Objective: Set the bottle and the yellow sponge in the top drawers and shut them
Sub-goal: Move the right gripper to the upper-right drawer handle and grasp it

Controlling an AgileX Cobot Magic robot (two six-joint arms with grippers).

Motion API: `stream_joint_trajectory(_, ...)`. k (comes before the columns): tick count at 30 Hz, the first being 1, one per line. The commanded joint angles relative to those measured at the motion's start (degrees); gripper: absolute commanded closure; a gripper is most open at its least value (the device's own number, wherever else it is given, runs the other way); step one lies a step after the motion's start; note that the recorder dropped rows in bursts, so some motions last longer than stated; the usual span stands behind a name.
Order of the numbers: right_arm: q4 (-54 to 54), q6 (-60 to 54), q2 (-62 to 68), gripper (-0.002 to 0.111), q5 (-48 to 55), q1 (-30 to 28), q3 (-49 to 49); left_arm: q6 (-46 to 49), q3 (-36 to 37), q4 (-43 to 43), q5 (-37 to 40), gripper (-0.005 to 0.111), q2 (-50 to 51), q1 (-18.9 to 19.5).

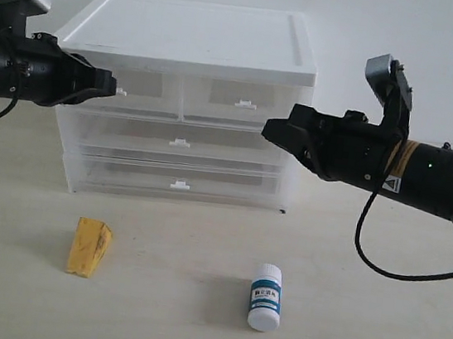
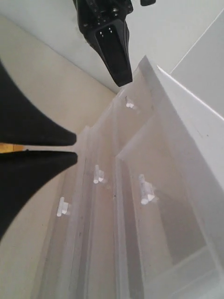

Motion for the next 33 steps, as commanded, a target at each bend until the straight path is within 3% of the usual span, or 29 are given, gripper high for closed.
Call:
stream_joint_trajectory(1, -1.06, -1.17, -0.49, 0.108, 0.78, 0.04, -0.85, 1.83, -0.6, -0.3, -0.06, 0.103, 0.0, -0.27)
stream_joint_trajectory(33, -0.42, -2.98, -0.49, 0.108, 1.68, 0.04, -0.85, 1.39, -7.64, -0.3, -1.32, 0.103, 6.6, -0.27)
